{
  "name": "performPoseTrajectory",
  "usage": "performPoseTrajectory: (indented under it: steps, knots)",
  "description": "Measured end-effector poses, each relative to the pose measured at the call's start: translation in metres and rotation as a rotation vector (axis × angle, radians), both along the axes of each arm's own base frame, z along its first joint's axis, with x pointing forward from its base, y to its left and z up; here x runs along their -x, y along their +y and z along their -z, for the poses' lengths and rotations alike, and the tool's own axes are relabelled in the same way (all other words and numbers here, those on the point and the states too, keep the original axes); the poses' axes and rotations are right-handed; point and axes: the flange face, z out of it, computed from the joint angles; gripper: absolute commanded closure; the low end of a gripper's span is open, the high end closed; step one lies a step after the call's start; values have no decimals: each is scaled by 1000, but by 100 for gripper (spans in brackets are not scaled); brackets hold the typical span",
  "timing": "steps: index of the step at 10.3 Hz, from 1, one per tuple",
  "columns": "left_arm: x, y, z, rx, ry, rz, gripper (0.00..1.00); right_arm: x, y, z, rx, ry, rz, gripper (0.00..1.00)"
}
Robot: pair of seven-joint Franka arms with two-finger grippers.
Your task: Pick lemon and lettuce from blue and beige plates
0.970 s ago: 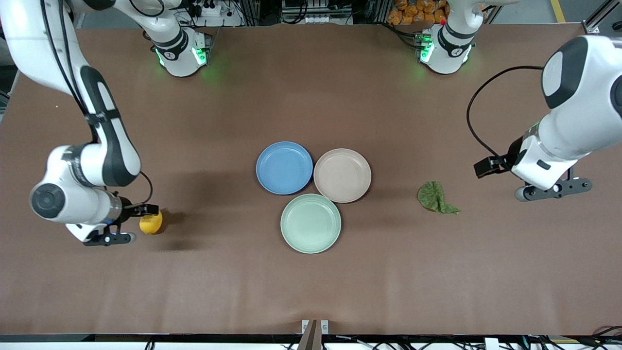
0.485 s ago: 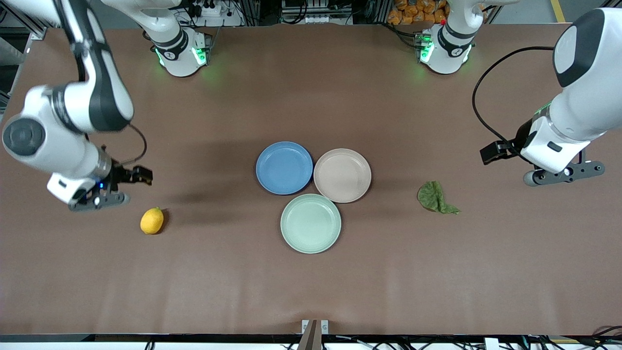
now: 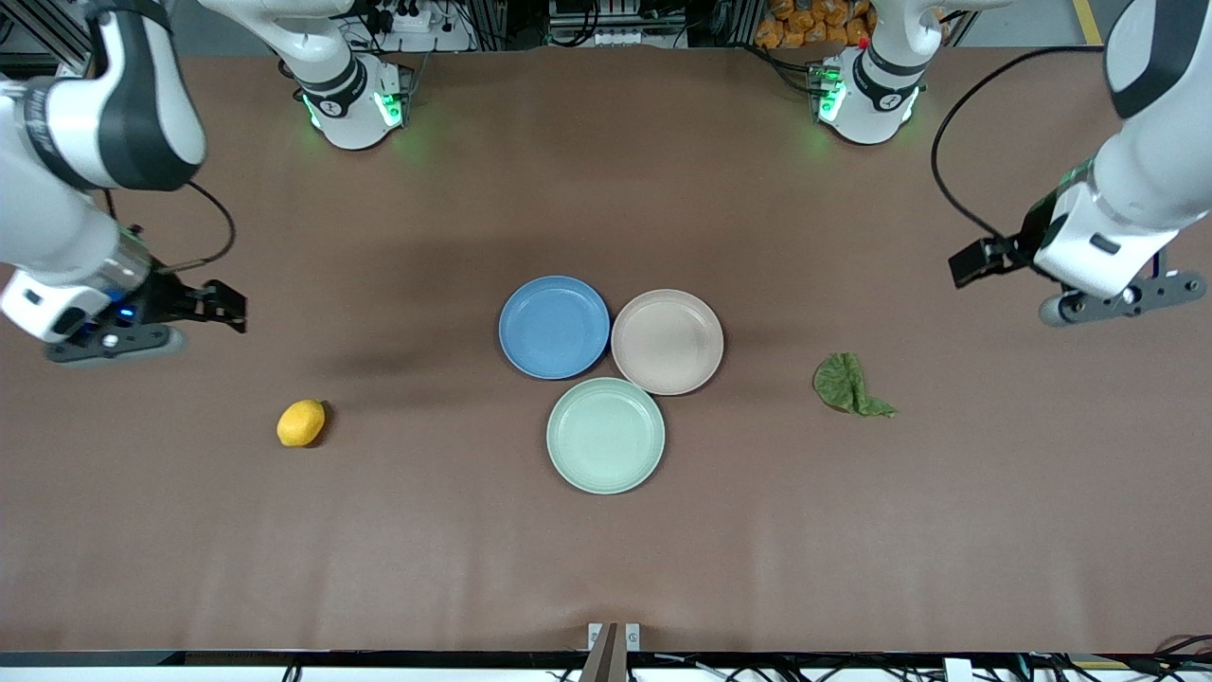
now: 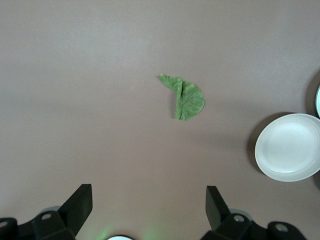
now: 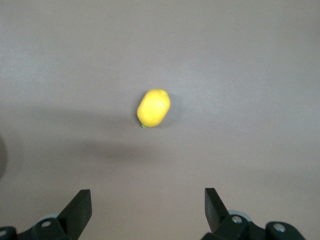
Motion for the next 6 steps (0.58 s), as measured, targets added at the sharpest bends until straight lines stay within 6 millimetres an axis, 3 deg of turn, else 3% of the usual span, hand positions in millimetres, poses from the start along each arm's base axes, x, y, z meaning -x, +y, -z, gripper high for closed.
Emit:
performPoseTrajectory:
  steps: [1, 4, 6]
  knots:
    - [5, 0, -5, 0, 8, 0, 0, 2, -9, -14, -16, 13, 21, 0]
    - [11, -2, -7, 5, 29, 1, 0, 6, -28, -82, -68, 12, 73, 0]
    - [11, -3, -6, 7, 32, 1, 0, 12, -36, -114, -80, 29, 89, 0]
